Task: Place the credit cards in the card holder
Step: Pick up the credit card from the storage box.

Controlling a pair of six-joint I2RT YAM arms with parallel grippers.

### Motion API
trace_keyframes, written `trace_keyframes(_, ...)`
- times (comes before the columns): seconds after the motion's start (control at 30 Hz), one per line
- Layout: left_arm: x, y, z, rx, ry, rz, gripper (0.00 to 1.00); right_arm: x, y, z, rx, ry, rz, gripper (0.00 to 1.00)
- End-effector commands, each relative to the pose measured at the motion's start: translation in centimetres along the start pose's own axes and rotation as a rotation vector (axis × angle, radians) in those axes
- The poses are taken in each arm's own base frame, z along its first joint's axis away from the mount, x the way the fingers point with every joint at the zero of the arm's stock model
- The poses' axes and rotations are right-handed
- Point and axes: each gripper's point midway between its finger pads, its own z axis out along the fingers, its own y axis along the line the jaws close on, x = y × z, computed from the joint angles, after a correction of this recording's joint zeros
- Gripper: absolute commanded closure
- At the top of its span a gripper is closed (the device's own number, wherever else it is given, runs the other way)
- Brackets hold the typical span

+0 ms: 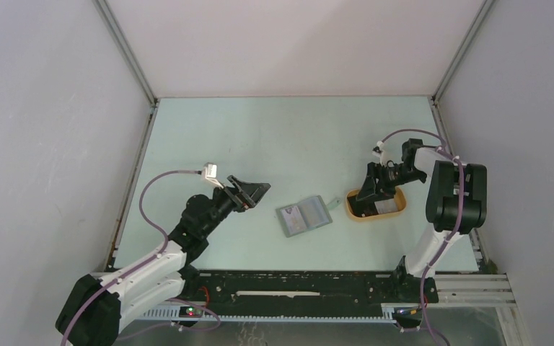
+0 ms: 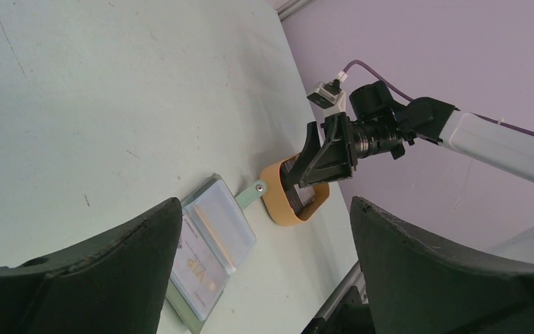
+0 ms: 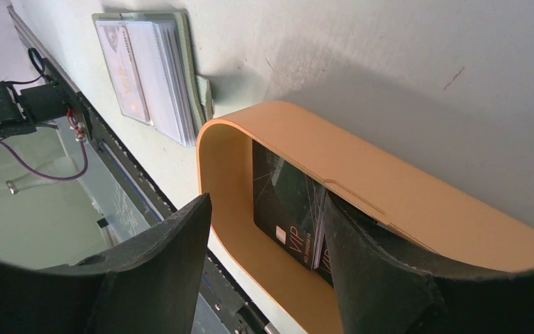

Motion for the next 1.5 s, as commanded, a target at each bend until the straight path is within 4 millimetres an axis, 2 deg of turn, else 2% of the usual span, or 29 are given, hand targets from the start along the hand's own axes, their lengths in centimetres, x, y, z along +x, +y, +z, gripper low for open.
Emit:
trace_keyframes(0.0, -0.3, -0.9, 0.1, 0.042, -0.009, -0.005, 0.05, -0.2, 0.9, 0.4, -0.063, 0.01, -0.006, 0.31)
trace_keyframes(0.8, 0.3, -0.8, 0.8, 0.036, 0.022, -0.017, 0.05, -0.9, 5.0, -1.0, -0.295, -0.049, -0.015, 0.32)
trace_keyframes(1.23, 0.7, -0.6, 1.0, 0.03, 0.034, -0.018, 0.06, 0.0, 5.0, 0.3, -0.31, 0.019, 0.02, 0.32)
trace_keyframes(1.47, 0.7, -0.4, 1.0, 0.026, 0.036, -0.019, 0.05, 0.8, 3.8, 1.4, -0.206, 0.089, 0.001, 0.32)
